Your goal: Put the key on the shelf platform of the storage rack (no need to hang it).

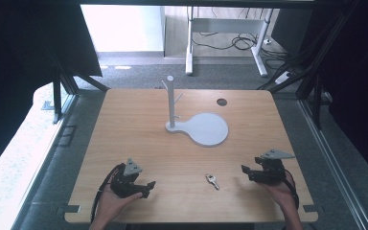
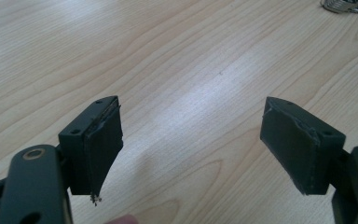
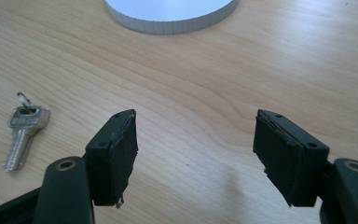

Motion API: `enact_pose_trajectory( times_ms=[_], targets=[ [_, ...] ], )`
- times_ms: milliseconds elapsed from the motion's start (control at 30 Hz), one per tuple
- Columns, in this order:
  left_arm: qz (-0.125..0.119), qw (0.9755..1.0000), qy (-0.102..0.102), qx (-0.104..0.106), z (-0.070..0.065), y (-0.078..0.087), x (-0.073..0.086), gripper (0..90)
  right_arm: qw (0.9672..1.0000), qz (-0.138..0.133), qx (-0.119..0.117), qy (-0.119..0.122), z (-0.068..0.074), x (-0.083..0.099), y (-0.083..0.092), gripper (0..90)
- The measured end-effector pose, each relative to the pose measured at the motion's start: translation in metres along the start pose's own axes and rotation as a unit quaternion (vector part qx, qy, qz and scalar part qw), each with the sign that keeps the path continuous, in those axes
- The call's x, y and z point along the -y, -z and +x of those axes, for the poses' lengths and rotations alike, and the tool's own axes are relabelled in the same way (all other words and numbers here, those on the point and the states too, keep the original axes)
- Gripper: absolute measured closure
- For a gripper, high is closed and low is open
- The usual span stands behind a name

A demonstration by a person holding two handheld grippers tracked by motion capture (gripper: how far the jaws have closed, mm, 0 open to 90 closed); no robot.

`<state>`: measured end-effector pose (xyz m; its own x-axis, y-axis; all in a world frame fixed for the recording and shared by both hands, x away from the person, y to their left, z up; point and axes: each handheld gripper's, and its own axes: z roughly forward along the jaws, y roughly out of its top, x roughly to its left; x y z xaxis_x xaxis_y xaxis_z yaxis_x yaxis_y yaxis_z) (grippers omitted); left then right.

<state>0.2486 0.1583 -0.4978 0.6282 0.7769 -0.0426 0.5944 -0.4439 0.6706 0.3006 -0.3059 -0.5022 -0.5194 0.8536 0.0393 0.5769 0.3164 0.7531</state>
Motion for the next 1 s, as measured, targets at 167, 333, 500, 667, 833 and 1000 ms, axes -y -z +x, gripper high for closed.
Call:
enact_pose_trajectory(
  times_ms=[167,333,500,667,833,1000],
  targets=[
    [0.003,1.0000,-0.005,0.004,-0.003,-0.004,-0.002,21.3,1.0000,0.005,-0.003,0.000,-0.005,0.003,0.002,33.0],
    [0.004,1.0000,-0.005,0.001,-0.002,-0.004,-0.002,21.4,1.0000,0.006,-0.005,0.001,-0.004,0.002,0.001,35.2],
    [0.002,1.0000,-0.002,-0.003,-0.003,-0.004,-0.002,21.6,1.0000,0.005,-0.007,0.002,0.000,-0.004,0.003,39.8],
    [0.003,1.0000,-0.002,-0.006,-0.003,-0.004,-0.004,21.6,0.9997,0.019,-0.016,0.008,0.003,-0.006,0.003,39.8],
    [0.002,1.0000,0.002,-0.006,0.001,-0.003,-0.004,21.7,0.9986,0.036,-0.037,0.007,0.005,-0.016,0.010,40.3],
    [-0.008,0.9999,-0.001,0.007,0.004,0.000,-0.005,21.7,0.9958,0.082,-0.036,0.015,0.008,-0.037,0.014,42.9]
  ],
)
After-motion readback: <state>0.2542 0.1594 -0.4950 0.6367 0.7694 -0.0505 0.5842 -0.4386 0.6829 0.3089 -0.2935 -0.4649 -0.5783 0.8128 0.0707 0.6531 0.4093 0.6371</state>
